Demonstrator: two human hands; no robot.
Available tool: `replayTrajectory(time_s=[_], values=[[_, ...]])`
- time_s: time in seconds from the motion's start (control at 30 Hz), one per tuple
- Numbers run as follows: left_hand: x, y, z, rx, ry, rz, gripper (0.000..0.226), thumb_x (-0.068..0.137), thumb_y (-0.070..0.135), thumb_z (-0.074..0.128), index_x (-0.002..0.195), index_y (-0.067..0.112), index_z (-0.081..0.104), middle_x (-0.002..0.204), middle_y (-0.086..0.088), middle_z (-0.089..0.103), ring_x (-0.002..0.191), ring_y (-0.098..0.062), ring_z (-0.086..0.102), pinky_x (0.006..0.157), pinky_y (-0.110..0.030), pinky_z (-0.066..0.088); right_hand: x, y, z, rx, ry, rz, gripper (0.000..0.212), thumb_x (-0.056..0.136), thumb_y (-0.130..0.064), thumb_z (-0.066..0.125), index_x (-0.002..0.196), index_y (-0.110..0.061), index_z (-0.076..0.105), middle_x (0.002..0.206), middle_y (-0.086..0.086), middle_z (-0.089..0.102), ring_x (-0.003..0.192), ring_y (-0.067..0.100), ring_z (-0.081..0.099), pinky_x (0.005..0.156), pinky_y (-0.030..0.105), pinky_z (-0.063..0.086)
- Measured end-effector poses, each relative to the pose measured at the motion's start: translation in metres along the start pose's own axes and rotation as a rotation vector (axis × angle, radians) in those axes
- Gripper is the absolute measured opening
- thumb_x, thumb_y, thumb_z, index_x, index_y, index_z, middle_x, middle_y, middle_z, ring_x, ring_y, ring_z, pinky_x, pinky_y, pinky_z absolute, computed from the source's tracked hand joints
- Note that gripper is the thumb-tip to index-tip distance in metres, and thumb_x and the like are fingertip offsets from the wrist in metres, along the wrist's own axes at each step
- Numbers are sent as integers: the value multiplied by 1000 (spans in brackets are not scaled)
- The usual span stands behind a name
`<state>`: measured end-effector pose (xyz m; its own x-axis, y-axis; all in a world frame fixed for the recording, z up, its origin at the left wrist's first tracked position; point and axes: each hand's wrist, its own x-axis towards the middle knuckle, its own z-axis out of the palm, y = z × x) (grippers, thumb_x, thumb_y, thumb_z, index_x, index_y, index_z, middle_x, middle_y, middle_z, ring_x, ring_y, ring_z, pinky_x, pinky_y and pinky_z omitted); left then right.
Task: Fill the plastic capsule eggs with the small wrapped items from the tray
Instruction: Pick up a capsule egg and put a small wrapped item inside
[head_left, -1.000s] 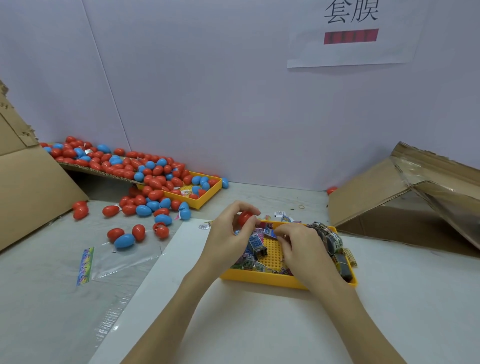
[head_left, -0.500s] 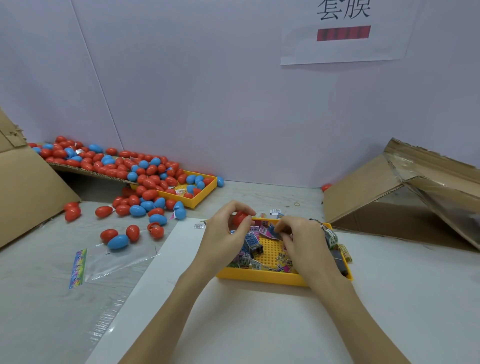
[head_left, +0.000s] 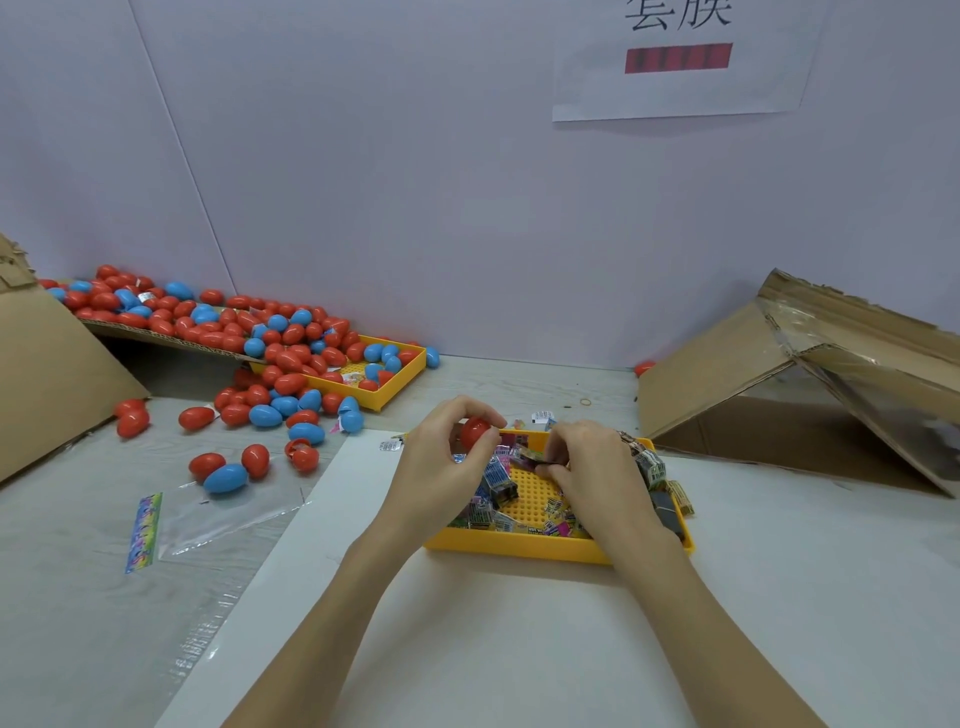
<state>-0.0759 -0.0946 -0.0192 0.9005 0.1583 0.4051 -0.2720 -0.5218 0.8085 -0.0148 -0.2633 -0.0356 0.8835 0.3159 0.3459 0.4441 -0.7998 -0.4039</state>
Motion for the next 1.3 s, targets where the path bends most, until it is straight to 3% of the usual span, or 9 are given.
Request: replayTrajectory(time_s=[0.27,0.43,0.63,0.73,0.83,0.9,1.03,1.2,1.3], values=[[1,-3,-2,16,6,-4,11,99,13,64,108,18,67,111,2,67,105,-16,65,86,-20,56,-1,1,-2,-29,-61,-21,19,102,-24,61,112,-21,77,110,1,72,101,18,65,91,33,53],[1,-4,-1,47,-9,0,12,99,12,64,107,21,66,111,4,66,105,-14,64,83,-15,55,-7,1,-2,79,125,1,8,94,-27,72,94,-19,72,93,-3,68,87,11,61,81,31,55],[-4,1,0,114,-107,74,37,102,1,43,90,30,62,104,7,55,101,1,55,82,-9,44,-10,-1,-6,259,151,62,22,85,-38,80,83,-18,70,76,-6,67,70,6,61,65,23,52],[-7,-1,7,198,-111,219,3,98,24,66,100,27,66,102,8,53,97,-7,56,78,-12,45,-14,-5,-9,463,170,78,25,85,-41,79,78,-19,73,67,-8,68,63,6,64,60,19,50],[-7,-4,11,303,-111,271,35,83,39,81,109,22,67,105,8,51,99,-9,55,81,-23,53,-16,-7,-11,562,160,118,31,89,-45,74,72,-18,73,61,-6,66,60,7,61,59,19,46],[-7,-1,10,315,-58,302,38,80,38,83,109,18,68,104,7,53,97,-7,55,81,-23,54,-17,-8,-13,604,123,130,37,90,-48,71,67,-19,71,56,-6,64,55,4,58,58,17,44],[-7,1,9,262,-14,356,18,85,22,81,99,13,74,98,2,57,90,-13,58,75,-24,54,-18,-10,-16,679,59,119,41,91,-52,67,66,-20,71,57,-5,65,54,4,58,61,21,47],[-8,4,12,77,23,230,5,94,16,72,91,12,75,92,3,62,88,-12,61,72,-19,50,-17,-11,-21,858,51,229,69,104,-54,37,71,-6,74,61,5,70,51,8,59,53,16,44],[-5,4,7,-140,18,8,6,95,22,70,91,22,76,91,10,67,92,-2,62,72,-14,50,-16,-8,-24,853,94,235,56,103,-50,43,81,-9,74,68,1,72,57,9,64,54,17,49]])
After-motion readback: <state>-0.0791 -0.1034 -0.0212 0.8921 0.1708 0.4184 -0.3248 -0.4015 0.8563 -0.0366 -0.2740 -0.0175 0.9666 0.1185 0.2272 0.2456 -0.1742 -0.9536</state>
